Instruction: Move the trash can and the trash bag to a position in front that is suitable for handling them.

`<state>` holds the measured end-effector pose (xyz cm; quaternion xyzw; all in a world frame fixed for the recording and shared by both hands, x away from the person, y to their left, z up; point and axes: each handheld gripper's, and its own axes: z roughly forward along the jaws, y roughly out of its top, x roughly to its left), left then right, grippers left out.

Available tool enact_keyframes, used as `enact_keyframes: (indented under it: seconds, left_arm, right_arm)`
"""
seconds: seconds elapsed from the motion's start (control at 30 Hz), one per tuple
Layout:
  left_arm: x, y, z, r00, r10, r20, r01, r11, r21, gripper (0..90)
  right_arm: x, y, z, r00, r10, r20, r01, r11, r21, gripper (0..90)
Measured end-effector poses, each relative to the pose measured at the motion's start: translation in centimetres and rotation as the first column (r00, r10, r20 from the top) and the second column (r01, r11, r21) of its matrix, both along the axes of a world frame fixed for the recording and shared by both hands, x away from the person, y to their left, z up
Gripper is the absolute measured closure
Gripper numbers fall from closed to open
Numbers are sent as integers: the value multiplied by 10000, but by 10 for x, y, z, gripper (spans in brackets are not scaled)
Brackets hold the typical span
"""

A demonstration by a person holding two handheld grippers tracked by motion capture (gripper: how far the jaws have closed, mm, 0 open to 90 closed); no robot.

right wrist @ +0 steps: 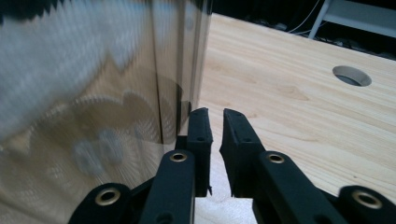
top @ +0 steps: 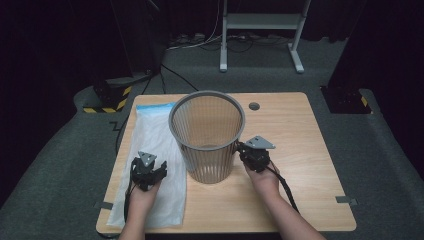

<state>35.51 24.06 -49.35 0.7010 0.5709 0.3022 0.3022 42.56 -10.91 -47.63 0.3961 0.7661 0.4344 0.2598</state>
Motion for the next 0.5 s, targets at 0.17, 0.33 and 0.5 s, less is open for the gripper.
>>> enact_keyframes:
  seconds: [0.17, 0.33, 0.5]
  left_arm:
    - [-3, 2, -15, 9978, 78, -664, -47, 9989, 472, 355]
    - [-6, 2, -24, 9959, 241, -868, -196, 9984, 530, 345]
    - [-11, -1, -28, 9979, 99, -645, -81, 9995, 295, 365]
  right_arm:
    - [2, 0, -6, 9990, -431, -136, 428, 9988, -224, 670]
    - [3, -20, -15, 9953, -869, -435, 833, 9934, -787, 631]
    - [1, -53, -31, 9825, -1582, -983, 1457, 9816, -1237, 617]
